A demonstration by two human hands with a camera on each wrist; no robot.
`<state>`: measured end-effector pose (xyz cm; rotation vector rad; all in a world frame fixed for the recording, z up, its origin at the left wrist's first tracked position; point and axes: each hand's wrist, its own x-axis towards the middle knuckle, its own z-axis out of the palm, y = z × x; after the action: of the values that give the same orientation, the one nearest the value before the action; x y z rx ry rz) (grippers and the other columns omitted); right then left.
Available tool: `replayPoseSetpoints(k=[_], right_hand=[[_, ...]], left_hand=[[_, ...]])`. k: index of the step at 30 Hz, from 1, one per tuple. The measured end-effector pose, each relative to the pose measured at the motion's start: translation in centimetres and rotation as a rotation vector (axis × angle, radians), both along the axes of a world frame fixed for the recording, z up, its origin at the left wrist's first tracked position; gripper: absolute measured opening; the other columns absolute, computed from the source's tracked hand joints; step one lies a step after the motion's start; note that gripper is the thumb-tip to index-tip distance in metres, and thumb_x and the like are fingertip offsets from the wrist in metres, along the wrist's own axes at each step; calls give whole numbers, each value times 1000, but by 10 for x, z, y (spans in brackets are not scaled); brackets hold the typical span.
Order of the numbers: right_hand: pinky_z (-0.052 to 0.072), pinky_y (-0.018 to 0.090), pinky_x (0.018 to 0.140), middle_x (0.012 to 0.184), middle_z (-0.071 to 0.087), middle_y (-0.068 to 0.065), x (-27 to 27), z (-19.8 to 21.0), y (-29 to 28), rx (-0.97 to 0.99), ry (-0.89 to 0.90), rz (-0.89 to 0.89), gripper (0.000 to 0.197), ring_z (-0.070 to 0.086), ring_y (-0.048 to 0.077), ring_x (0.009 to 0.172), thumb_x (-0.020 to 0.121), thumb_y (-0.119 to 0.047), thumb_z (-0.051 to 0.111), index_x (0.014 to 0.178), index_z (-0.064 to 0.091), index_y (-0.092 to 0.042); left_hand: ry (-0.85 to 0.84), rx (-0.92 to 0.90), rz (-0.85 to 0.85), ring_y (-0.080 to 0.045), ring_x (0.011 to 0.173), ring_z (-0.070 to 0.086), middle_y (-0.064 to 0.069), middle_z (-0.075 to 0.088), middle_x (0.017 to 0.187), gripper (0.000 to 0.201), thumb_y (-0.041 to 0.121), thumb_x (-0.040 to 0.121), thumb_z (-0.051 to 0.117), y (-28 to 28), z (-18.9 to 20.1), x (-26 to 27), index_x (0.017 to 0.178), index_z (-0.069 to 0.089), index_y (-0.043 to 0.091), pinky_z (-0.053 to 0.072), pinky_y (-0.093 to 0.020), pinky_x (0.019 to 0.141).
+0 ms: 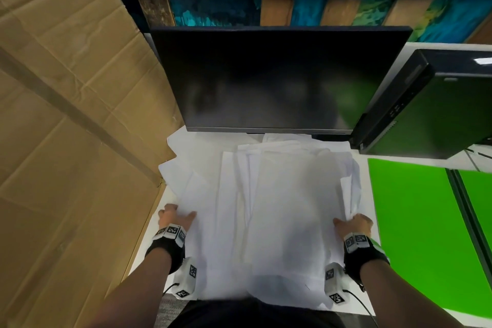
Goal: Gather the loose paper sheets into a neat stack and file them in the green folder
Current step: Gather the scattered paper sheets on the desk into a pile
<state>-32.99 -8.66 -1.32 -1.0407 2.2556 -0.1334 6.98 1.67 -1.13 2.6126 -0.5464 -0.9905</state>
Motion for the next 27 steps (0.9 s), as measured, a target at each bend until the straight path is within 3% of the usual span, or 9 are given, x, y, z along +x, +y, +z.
replayPoseSetpoints(k=[5,11,14,17,21,27], right_hand=[[41,41,101,134,51,25,-1,2,-7,22,-65,55,64,51,40,122,82,-29,70,129,48,8],[32,34,105,148,30,13,-7,3,-3,22,42,22,64,36,32,132,85,-33,64,135,46,2],[37,32,103,141,39,24,-8,-2,-3,6,-42,4,67,45,34,128,83,-22,69,134,41,11],[44,36,97,132,52,26,-5,0,-4,10,-28,46,61,54,37,119,81,-22,72,127,49,12],[44,37,98,128,57,22,-2,5,-5,22,-2,110,55,55,36,118,83,-30,67,123,55,5],[45,40,93,127,40,25,-2,0,6,33,72,69,56,51,41,112,80,-18,69,122,49,13]], left_hand=[[72,-51,1,-38,118,54,-19,55,130,69,39,80,70,-10,3,-26,132,41,4,45,-43,93],[104,-82,32,-36,121,54,-17,55,133,75,44,74,74,-19,8,-35,133,45,5,45,-44,98],[175,-93,34,-36,120,54,-17,55,133,76,44,73,76,-22,9,-33,132,49,3,45,-38,95],[219,-95,41,-36,112,58,-20,58,128,68,36,76,75,-25,10,-35,128,50,-2,43,-34,85],[162,-96,-51,-33,88,59,-22,66,113,37,25,80,68,-26,17,-36,105,61,-1,46,-34,77],[84,-65,-56,-37,103,62,-21,64,115,39,12,76,68,-19,33,-18,110,57,-4,52,-36,79]])
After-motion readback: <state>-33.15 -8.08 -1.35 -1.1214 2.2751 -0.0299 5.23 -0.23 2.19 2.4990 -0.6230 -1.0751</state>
